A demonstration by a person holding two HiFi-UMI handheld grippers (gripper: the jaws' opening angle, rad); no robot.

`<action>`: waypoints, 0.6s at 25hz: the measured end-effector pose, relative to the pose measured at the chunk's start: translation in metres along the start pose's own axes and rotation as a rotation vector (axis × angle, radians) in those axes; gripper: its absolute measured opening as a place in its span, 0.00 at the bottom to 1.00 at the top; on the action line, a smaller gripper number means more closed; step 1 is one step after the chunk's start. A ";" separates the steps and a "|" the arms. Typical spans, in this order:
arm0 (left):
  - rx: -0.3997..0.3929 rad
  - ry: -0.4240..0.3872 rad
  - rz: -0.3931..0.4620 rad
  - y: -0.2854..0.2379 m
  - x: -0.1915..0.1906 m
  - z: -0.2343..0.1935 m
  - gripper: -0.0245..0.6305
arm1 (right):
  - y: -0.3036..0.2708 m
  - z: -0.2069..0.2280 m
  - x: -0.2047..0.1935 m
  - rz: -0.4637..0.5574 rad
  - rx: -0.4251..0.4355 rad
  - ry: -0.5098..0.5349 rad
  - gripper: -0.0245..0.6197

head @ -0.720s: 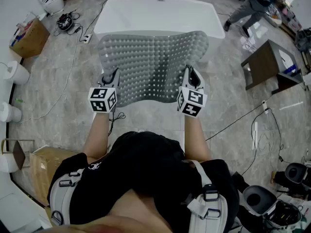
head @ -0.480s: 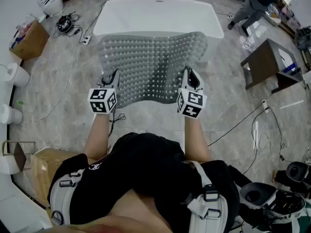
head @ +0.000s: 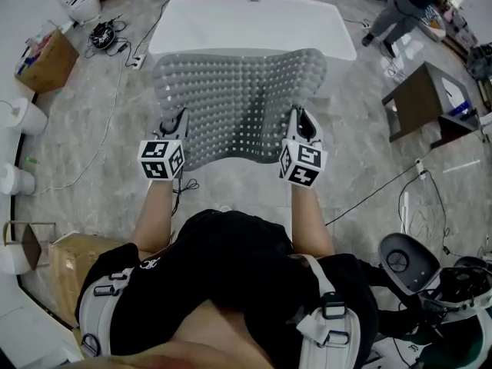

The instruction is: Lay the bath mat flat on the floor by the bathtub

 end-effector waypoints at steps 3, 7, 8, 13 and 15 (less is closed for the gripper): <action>0.007 0.001 0.000 0.001 0.000 -0.005 0.08 | -0.003 -0.005 0.001 -0.005 0.006 0.002 0.11; 0.019 0.008 0.010 0.009 -0.002 -0.022 0.08 | -0.007 -0.023 0.000 -0.011 0.016 0.004 0.11; 0.020 0.010 0.014 0.011 -0.003 -0.027 0.08 | -0.008 -0.029 0.000 -0.010 0.018 0.007 0.11; 0.023 0.016 0.026 0.020 -0.005 -0.048 0.08 | -0.015 -0.052 -0.001 -0.009 0.028 0.015 0.11; 0.022 0.018 0.032 0.022 -0.007 -0.057 0.08 | -0.018 -0.061 -0.001 -0.011 0.029 0.015 0.12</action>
Point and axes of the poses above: the fingertips, and each gripper's own axes: y backward along the fingers, z to its right, x out of its top, the point moved 10 cm from there along y, backward along the fingers, and after that the axes turned 11 degrees about -x, right-handed, at the moved point
